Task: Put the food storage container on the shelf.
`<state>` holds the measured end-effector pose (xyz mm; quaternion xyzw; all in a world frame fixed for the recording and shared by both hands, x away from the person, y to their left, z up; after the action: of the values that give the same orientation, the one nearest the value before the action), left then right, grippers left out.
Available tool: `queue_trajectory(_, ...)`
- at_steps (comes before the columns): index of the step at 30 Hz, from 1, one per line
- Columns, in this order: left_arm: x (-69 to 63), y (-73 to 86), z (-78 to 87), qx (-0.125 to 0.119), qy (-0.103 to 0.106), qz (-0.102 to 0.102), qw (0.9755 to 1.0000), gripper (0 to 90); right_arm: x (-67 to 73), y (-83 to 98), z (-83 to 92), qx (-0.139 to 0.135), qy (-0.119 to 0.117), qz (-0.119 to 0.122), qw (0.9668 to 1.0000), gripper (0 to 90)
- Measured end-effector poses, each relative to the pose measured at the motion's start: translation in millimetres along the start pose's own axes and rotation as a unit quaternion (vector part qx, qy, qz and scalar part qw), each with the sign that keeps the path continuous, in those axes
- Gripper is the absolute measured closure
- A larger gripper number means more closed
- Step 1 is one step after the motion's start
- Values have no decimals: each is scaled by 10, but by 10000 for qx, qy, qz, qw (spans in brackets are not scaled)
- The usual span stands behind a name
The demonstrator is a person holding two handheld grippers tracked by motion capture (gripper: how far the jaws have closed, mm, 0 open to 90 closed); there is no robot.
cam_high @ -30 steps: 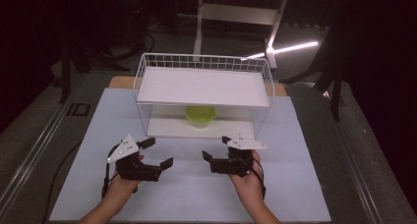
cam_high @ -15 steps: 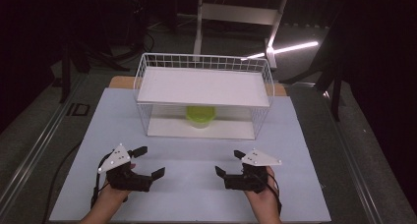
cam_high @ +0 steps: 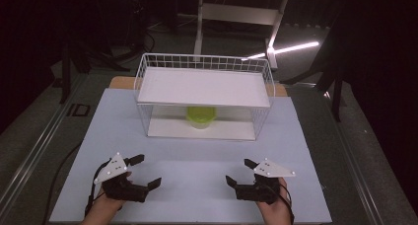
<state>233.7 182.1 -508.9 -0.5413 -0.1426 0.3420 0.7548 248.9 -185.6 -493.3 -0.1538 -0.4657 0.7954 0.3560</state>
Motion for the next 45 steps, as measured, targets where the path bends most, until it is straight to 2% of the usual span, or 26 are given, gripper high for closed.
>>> queue_trajectory(6,15,51,64,21,-37,18,10000,12,-16,94,90,15,31,44,10000,139)
queue_trajectory(11,15,94,142,63,-78,-83,9999,12,-34,154,148,24,107,101,9999,139)
queue_trajectory(18,19,123,188,-45,-66,-76,9999,12,-98,191,155,-39,137,-10,9999,139)
queue_trajectory(27,31,142,169,-139,-54,-52,9999,12,-155,238,136,29,243,59,9997,139)
queue_trajectory(33,29,129,160,-211,-43,-37,9998,12,-190,254,116,27,177,-10,9998,140)
queue_trajectory(41,-5,129,153,-235,-37,-217,9995,12,-163,259,72,80,116,76,9999,139)
queue_trajectory(45,11,129,166,-306,-3,-124,9995,12,-153,253,48,61,34,60,10000,139)
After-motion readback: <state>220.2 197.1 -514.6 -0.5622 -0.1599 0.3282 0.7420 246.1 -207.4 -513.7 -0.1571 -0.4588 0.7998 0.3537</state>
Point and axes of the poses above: each handheld gripper's, and its own axes: z roughly backward along the jaws, y roughly out of its underside, x roughly to its left, the point moved 3 cm from there along -z, roughly forward along the jaws, and after that the axes turned 3 degrees about x, right-handed, at the moved point
